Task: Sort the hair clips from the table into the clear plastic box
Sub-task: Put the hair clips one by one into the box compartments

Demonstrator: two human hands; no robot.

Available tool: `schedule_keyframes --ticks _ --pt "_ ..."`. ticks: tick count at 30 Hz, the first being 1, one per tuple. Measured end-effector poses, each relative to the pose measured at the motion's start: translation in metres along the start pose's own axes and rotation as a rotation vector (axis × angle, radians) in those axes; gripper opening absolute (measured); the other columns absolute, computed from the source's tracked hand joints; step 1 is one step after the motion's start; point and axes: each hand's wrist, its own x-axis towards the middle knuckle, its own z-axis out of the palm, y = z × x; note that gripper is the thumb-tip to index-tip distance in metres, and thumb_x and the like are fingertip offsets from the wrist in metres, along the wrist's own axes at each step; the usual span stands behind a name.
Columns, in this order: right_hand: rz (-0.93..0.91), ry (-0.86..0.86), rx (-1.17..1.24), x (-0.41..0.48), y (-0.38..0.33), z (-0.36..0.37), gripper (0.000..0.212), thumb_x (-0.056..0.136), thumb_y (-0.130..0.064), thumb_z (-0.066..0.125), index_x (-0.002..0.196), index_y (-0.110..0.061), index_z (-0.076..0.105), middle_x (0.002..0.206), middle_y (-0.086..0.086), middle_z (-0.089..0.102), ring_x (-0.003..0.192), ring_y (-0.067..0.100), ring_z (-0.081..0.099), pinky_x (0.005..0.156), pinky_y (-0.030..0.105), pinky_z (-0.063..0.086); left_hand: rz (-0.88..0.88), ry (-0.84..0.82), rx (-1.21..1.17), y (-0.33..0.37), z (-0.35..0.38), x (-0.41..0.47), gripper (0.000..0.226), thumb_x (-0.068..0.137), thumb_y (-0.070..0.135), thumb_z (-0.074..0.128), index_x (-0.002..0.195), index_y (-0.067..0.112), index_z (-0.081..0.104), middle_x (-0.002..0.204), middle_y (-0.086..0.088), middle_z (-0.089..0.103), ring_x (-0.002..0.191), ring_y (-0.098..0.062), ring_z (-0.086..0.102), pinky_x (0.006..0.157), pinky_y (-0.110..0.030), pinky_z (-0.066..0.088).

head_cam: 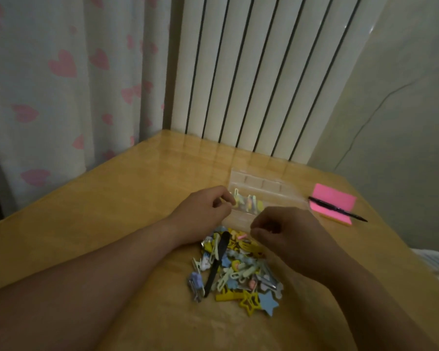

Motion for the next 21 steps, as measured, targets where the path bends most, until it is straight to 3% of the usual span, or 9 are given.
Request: schedule_keyframes --ticks 5,8,12,17,21 --pt "-0.051 -0.128 -0.235 0.002 -0.004 0.010 0.028 0.091 -0.059 0.069 0.109 -0.038 0.073 0.096 -0.018 0.062 0.087 0.003 0.059 0.076 0.029 0.056 0.013 0.018 -0.002 -0.002 0.000 0.002 0.014 0.107 0.029 0.056 0.109 0.030 0.070 0.078 0.005 0.059 0.054 -0.002 0.047 0.058 -0.026 0.039" --pt "-0.091 -0.116 -0.267 0.002 -0.004 0.010 0.027 0.095 -0.056 0.066 0.113 -0.037 0.073 0.095 -0.015 0.062 0.087 0.006 0.059 0.076 0.030 0.056 0.007 0.021 -0.009 -0.002 0.001 0.002 0.015 0.107 0.029 0.056 0.109 0.031 0.070 0.079 0.004 0.060 0.054 -0.002 0.047 0.054 -0.022 0.037" --pt "-0.114 -0.125 -0.232 0.001 -0.005 0.012 0.019 0.099 -0.041 0.067 0.117 -0.038 0.069 0.088 -0.017 0.058 0.084 0.008 0.056 0.068 0.027 0.048 0.006 0.021 0.006 -0.002 0.000 0.001 0.016 0.107 0.029 0.055 0.108 0.034 0.070 0.086 -0.004 0.065 0.059 -0.005 0.049 0.059 -0.028 0.040" --pt "-0.073 -0.012 0.006 0.003 0.001 0.005 0.002 0.096 -0.033 0.072 0.097 -0.032 0.073 0.091 -0.012 0.069 0.083 0.005 0.063 0.078 0.036 0.058 0.014 0.023 0.029 -0.001 0.000 0.002 0.015 0.108 0.030 0.055 0.107 0.034 0.069 0.084 0.000 0.065 0.057 -0.004 0.051 0.057 -0.026 0.040" --pt "0.067 0.213 0.275 0.011 0.010 -0.016 0.004 0.095 -0.033 0.075 0.092 -0.031 0.075 0.087 -0.010 0.069 0.077 0.002 0.061 0.069 0.022 0.049 0.025 0.025 0.029 -0.003 0.001 0.002 0.015 0.108 0.030 0.055 0.108 0.034 0.069 0.084 -0.005 0.065 0.059 -0.006 0.050 0.059 -0.028 0.041"
